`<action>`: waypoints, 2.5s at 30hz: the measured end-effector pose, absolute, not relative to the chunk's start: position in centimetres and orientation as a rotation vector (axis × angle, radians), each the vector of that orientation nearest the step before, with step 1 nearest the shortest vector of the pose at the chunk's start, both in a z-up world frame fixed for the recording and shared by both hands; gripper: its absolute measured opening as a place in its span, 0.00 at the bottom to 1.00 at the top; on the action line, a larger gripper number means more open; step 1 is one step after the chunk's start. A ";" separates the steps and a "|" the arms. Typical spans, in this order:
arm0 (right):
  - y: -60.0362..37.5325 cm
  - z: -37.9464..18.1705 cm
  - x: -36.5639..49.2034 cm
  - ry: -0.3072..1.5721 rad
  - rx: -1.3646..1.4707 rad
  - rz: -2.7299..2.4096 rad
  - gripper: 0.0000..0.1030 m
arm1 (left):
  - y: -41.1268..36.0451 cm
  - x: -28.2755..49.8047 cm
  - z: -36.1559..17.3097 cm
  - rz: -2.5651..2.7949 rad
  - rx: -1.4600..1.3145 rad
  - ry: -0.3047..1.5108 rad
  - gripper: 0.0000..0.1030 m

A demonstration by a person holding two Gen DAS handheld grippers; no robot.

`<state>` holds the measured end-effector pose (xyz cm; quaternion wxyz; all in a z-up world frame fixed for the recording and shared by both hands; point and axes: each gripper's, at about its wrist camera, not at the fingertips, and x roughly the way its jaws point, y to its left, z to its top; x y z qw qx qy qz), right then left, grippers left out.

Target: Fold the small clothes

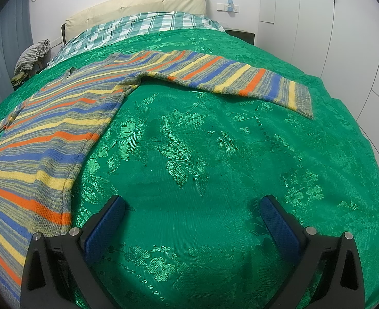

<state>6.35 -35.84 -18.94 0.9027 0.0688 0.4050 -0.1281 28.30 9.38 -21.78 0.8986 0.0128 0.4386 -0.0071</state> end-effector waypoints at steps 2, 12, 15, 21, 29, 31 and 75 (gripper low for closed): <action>-35.8 -18.9 6.3 0.837 0.142 -0.266 1.00 | 9.4 28.3 -21.8 -0.015 0.026 0.908 1.00; -35.8 -18.9 6.4 0.842 0.144 -0.267 1.00 | 9.3 28.3 -21.8 -0.013 0.026 0.903 1.00; -36.7 -17.9 6.8 0.899 0.177 -0.230 1.00 | 9.3 28.6 -21.7 -0.012 0.028 0.902 1.00; -45.9 -14.2 6.3 0.806 0.564 -0.174 0.99 | 9.4 28.7 -21.6 -0.013 0.026 0.903 1.00; -61.3 -16.0 7.1 0.660 1.160 -0.260 0.82 | 9.2 28.7 -21.5 -0.009 0.031 0.905 1.00; -62.1 -16.9 8.7 0.709 1.184 -0.216 0.75 | 9.2 29.0 -21.5 0.002 0.014 0.926 1.00; -36.0 -11.8 29.1 1.026 0.897 0.243 0.74 | 16.2 23.8 -18.5 0.031 -0.247 0.863 0.99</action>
